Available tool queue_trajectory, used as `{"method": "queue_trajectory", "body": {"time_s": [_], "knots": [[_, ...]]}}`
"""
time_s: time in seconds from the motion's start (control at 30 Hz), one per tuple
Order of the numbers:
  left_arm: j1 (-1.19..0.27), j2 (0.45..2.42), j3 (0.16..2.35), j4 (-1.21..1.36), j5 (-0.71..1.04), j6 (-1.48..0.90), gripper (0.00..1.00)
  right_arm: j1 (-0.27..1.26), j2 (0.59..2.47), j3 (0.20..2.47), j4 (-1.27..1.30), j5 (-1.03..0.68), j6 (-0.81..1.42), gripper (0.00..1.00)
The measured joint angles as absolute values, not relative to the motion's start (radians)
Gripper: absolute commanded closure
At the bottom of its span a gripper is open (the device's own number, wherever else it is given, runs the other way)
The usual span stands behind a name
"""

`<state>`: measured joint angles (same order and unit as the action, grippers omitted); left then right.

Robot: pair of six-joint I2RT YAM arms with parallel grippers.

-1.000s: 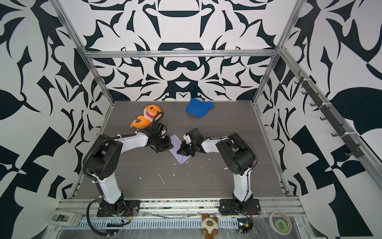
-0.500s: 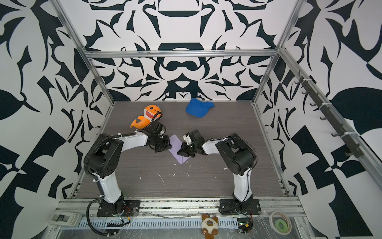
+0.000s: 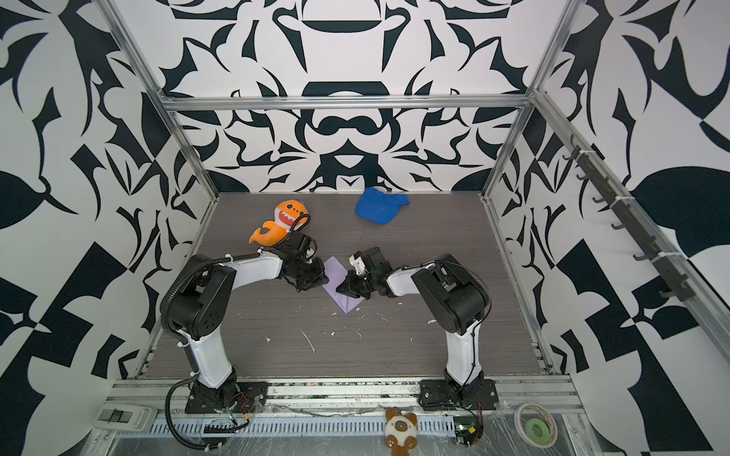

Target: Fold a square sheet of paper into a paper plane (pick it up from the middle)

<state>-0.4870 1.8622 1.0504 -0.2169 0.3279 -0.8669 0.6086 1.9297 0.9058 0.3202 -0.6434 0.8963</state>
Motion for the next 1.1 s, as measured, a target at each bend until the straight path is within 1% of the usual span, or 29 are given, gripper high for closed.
{"method": "queue_trajectory", "body": {"time_s": [1.1], "knots": [[-0.486,1.866,1.050,-0.212,0.334,-0.867,0.90,0.611,1.965,0.902,0.386,-0.655,0.929,1.00]]}}
